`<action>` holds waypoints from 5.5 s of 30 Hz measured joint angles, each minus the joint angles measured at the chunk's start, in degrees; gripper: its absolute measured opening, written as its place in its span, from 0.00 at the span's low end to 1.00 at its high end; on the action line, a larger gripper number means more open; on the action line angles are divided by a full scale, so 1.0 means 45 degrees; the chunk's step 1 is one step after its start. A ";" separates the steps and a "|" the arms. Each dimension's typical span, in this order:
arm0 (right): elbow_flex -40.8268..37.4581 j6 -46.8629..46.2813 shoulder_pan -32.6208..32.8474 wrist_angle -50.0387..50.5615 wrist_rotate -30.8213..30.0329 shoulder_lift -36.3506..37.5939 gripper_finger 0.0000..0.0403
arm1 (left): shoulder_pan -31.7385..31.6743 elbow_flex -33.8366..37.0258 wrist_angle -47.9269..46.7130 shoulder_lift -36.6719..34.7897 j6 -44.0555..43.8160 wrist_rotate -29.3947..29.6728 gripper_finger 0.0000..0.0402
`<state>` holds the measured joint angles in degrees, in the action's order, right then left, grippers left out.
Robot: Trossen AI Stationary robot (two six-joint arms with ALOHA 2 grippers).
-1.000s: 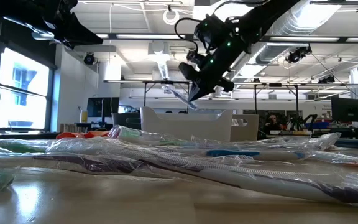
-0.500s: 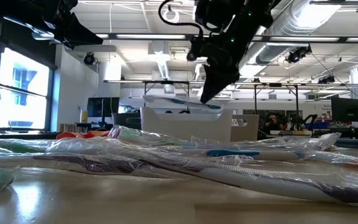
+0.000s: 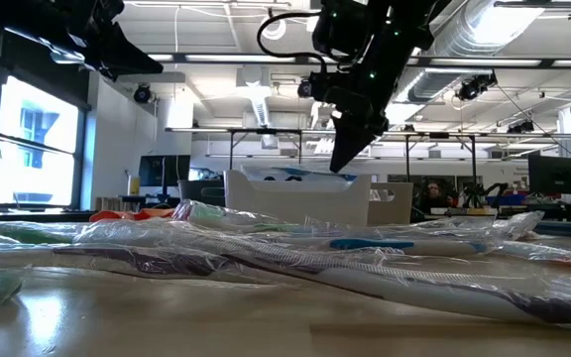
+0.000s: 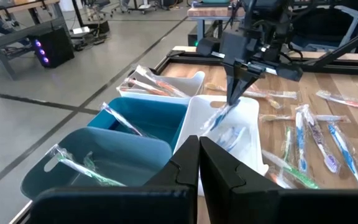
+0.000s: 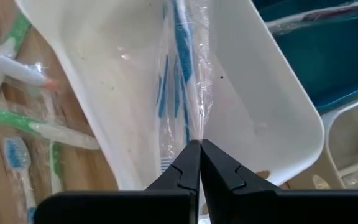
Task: Pick & Place Toothbrushes
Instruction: Put the blue toothbrush into the white bin, then put the orange toothbrush into the gray bin
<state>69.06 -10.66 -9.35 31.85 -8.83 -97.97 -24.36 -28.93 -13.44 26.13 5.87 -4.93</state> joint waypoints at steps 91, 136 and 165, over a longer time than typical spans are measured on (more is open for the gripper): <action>-0.0165 0.0340 -0.0008 -0.1848 0.1057 0.0000 0.29 | 0.0000 0.0000 -0.0006 0.0000 -0.0044 0.0034 0.02; -0.0155 -0.0395 0.0797 0.1225 -0.0678 0.3468 0.30 | 0.0000 0.0000 -0.0409 0.0000 -0.0039 0.0000 0.02; -0.5402 -0.2709 -0.0483 -0.3160 -0.1381 0.7815 0.30 | 0.0000 0.0000 0.0051 -0.0005 -0.0112 -0.0006 0.02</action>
<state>44.75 -22.85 -11.52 17.63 -15.05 -62.81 -24.36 -28.93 -13.20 26.11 5.36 -4.96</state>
